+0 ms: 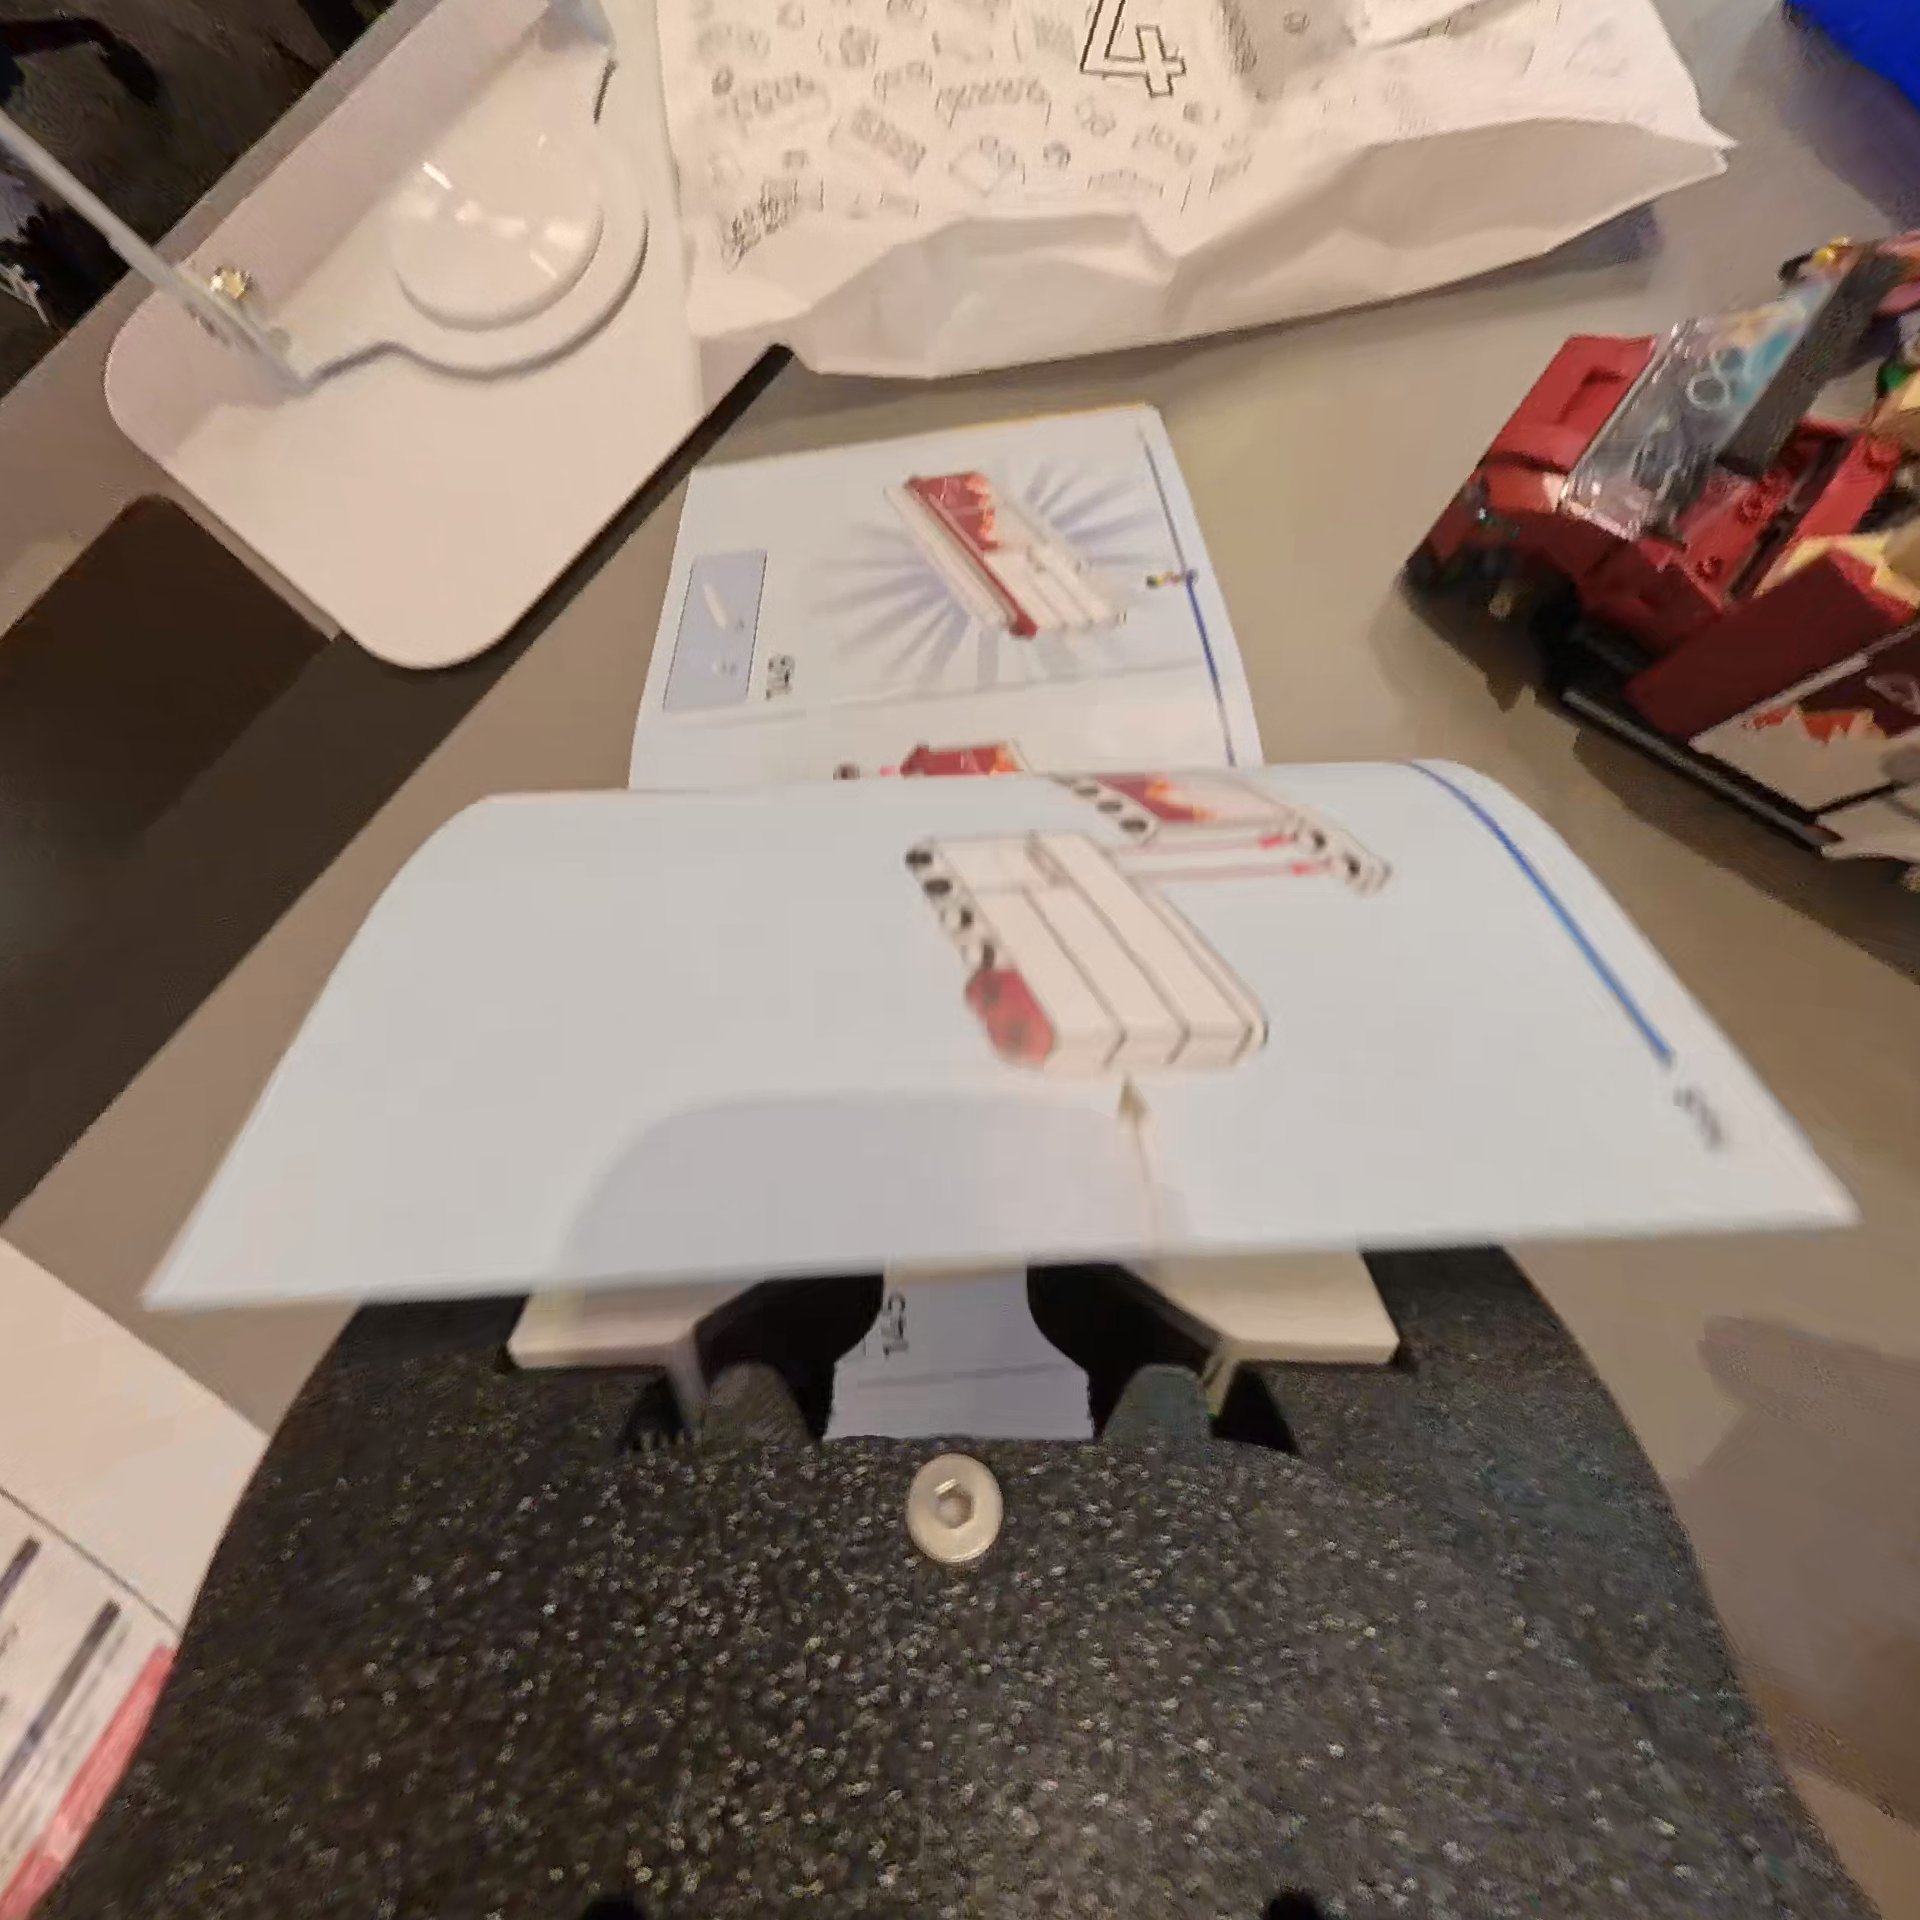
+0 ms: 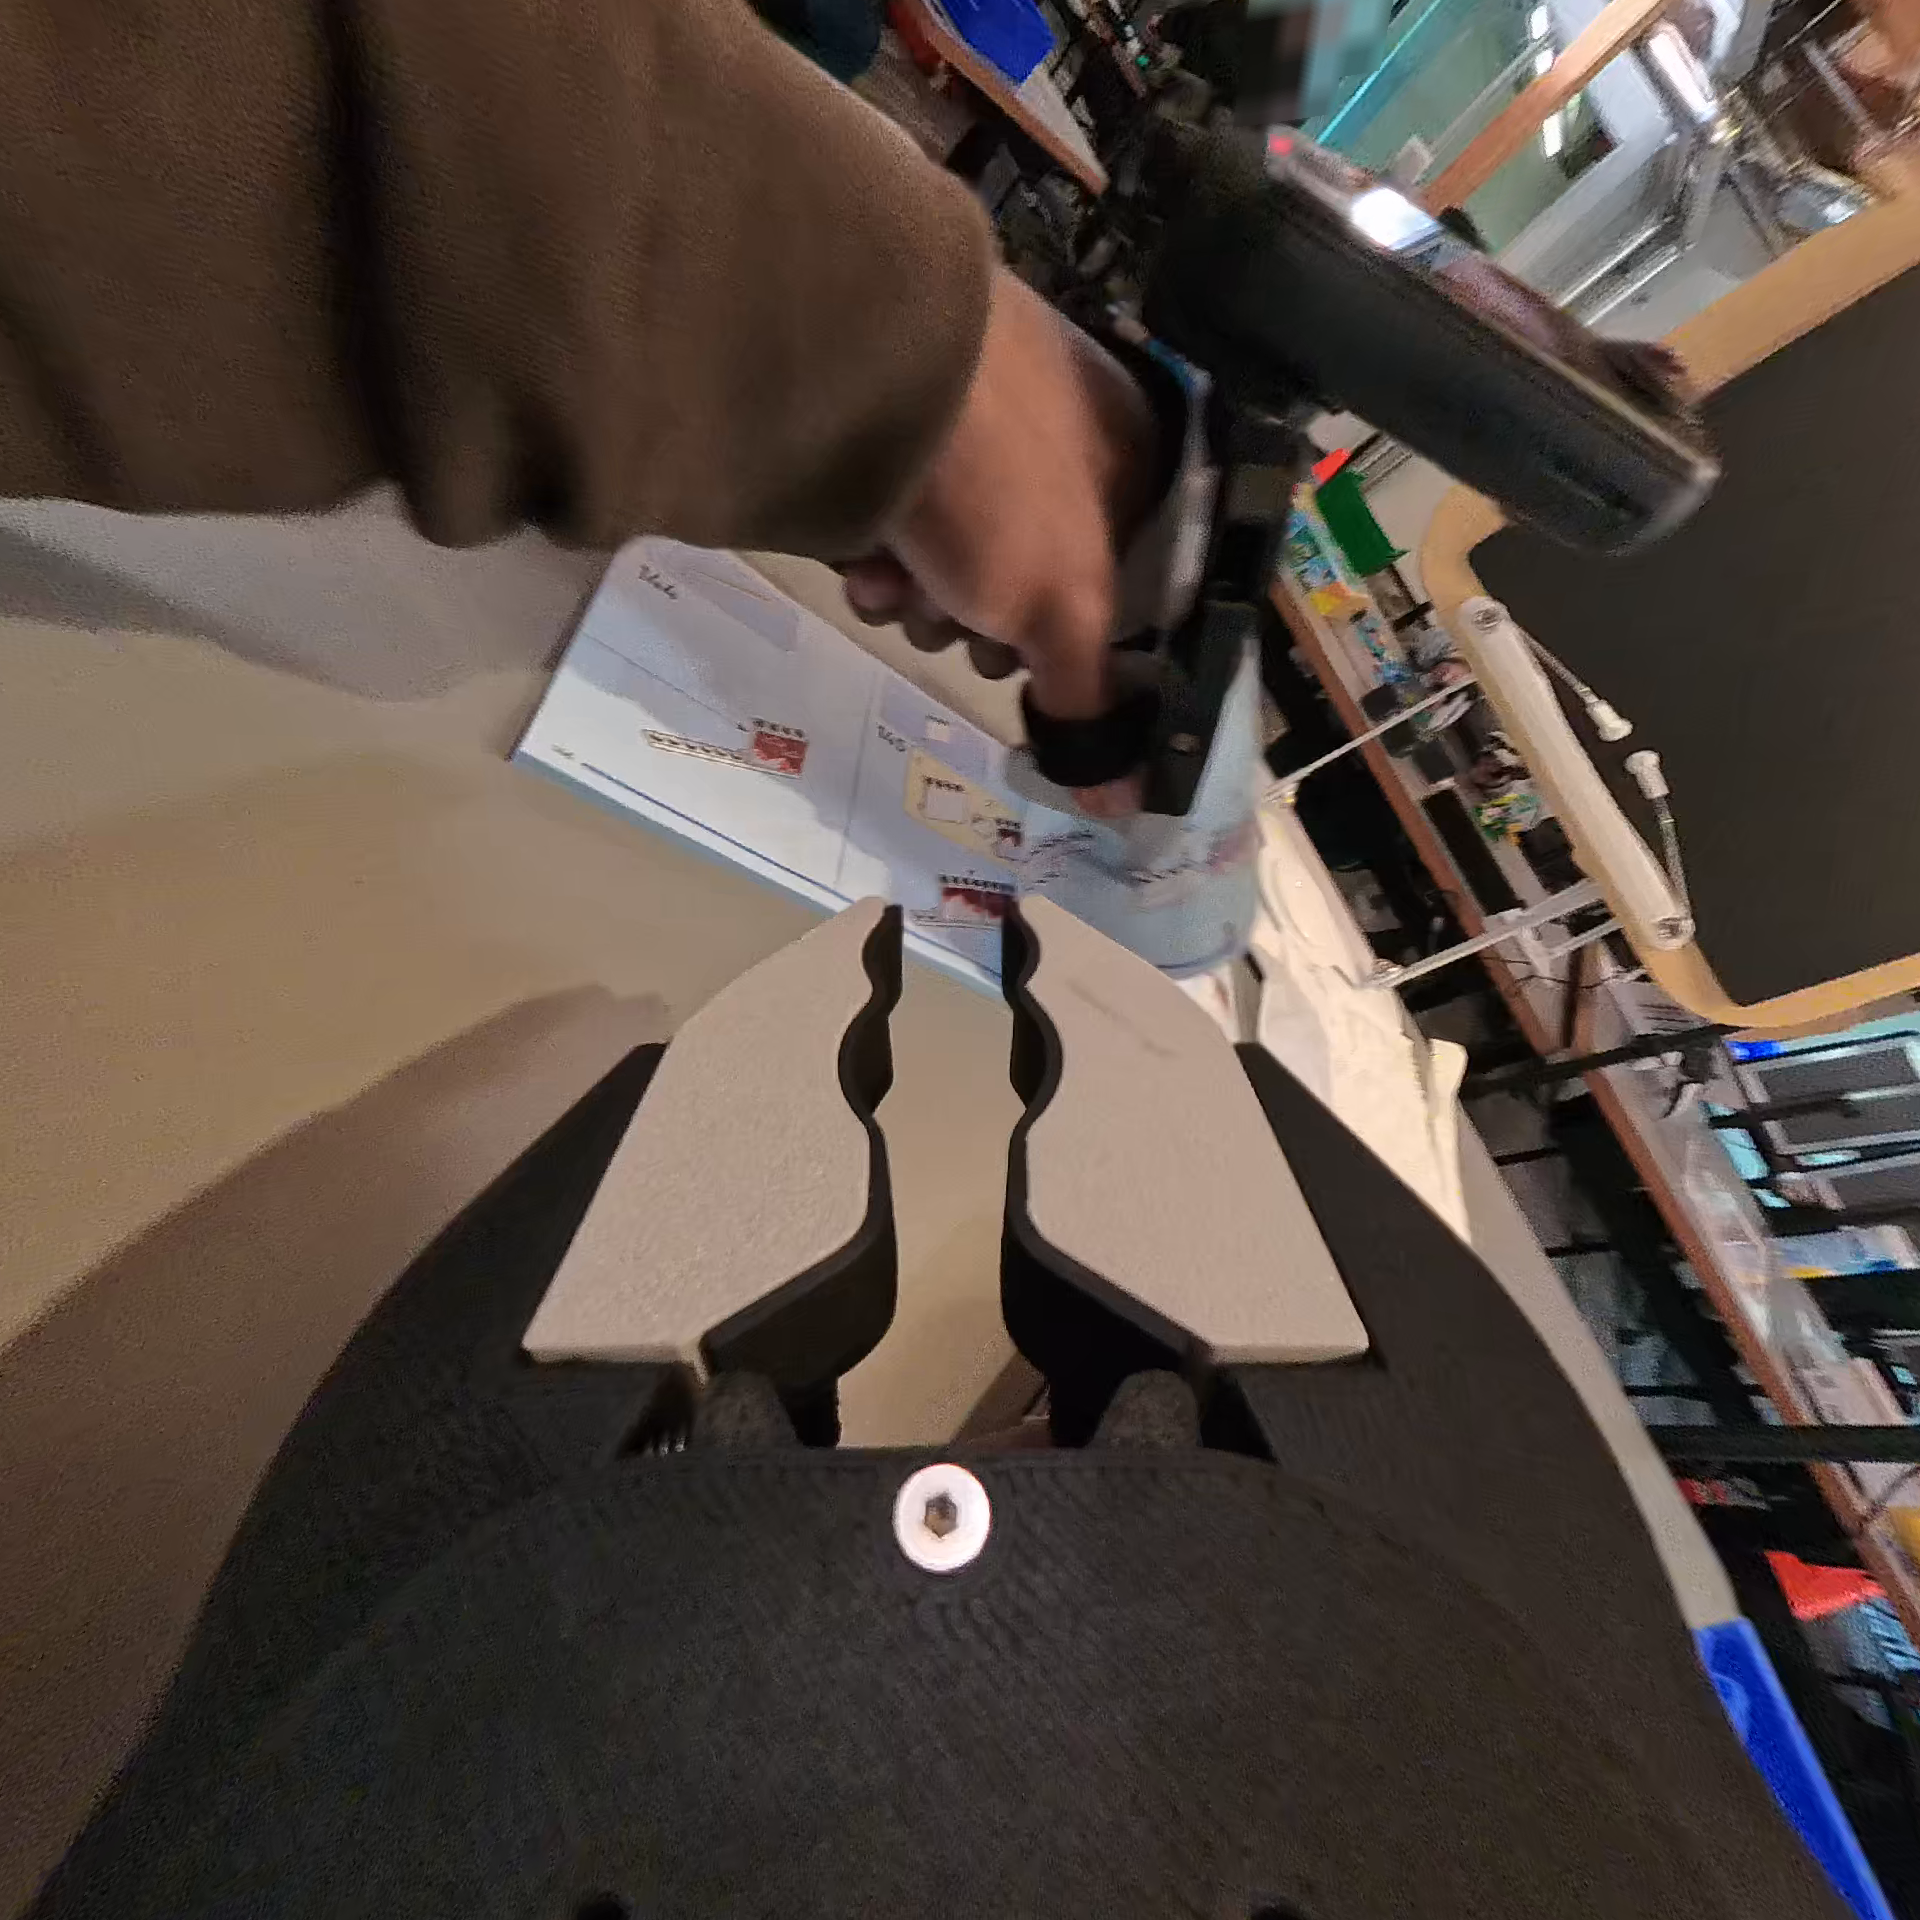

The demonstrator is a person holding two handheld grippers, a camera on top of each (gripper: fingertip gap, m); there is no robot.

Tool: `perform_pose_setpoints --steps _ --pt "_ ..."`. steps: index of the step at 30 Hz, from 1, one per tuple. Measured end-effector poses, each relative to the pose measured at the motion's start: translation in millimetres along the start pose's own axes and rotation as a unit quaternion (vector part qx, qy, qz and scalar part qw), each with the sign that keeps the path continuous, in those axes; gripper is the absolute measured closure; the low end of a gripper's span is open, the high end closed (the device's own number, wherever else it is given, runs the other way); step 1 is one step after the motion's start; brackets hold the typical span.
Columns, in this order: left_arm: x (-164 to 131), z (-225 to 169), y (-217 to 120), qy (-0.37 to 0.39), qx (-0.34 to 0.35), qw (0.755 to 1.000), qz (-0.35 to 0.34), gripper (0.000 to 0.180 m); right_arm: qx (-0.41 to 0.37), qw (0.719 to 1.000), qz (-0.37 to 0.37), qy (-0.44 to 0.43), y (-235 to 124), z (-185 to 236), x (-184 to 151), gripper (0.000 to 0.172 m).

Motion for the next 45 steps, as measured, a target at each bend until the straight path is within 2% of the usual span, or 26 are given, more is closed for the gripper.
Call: perform_pose_setpoints --steps 1,5,9,12,15,19,23,27,30,34,38,42,45 --pt "7.8 0.4 3.6 0.004 -0.001 1.000 0.003 0.153 0.013 1.000 0.001 0.007 0.2 0.7 -1.2 0.153" --pt "32.0 0.7 16.4 0.021 0.009 1.000 0.016 0.152 0.038 0.999 0.010 0.019 6.3 5.2 -10.0 0.152" --pt "38.8 3.0 18.4 0.019 0.025 0.999 0.007 0.149 0.050 0.999 0.018 0.007 10.3 16.5 -16.0 0.152" --pt "25.8 6.4 3.1 0.012 0.042 0.999 -0.020 0.147 0.055 0.998 0.016 -0.001 10.0 22.5 -16.6 0.152" --pt "-0.5 9.4 -14.0 0.021 0.047 0.998 -0.032 0.146 0.058 0.998 0.013 -0.003 9.8 25.7 -16.8 0.152" --pt "-32.3 4.0 -8.5 0.037 0.004 0.998 0.041 0.146 0.066 0.998 0.019 -0.005 14.8 29.9 -18.5 0.152" --pt "-28.3 -2.1 10.4 0.051 0.004 0.997 0.064 0.146 0.072 0.997 0.029 -0.012 20.1 34.6 -19.8 0.152" --pt "-10.6 -4.2 16.0 0.041 0.007 0.998 0.042 0.146 0.069 0.997 0.034 -0.017 23.8 36.1 -22.6 0.152" --pt "-10.4 -3.3 12.8 0.029 0.013 0.999 0.026 0.146 0.070 0.997 0.036 -0.018 26.5 36.8 -25.3 0.151" --pt "-33.8 5.8 0.2 -0.003 0.038 0.999 -0.021 0.146 0.075 0.996 0.037 -0.016 29.6 38.6 -28.0 0.151" --pt "-74.6 19.0 -19.0 -0.019 0.065 0.994 -0.080 0.142 0.086 0.996 0.032 -0.002 32.8 41.1 -28.8 0.151" --pt "-117.2 27.7 -35.4 -0.048 0.031 0.992 -0.113 0.121 0.113 0.993 0.033 0.014 40.4 44.9 -29.7 0.148" --pt "-141.5 34.9 -43.4 -0.072 0.023 0.988 -0.134 0.116 0.104 0.994 0.035 0.009 45.5 45.1 -26.9 0.144"
Point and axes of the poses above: each gripper's, where its closed fingertips meet, y out along the fingers, x out of its top, z = x × y across the jaws, the point moved 9 cm from there along -y, back along the fingers, and after that the axes turned 11 degrees about z, right-handed, at the moved point
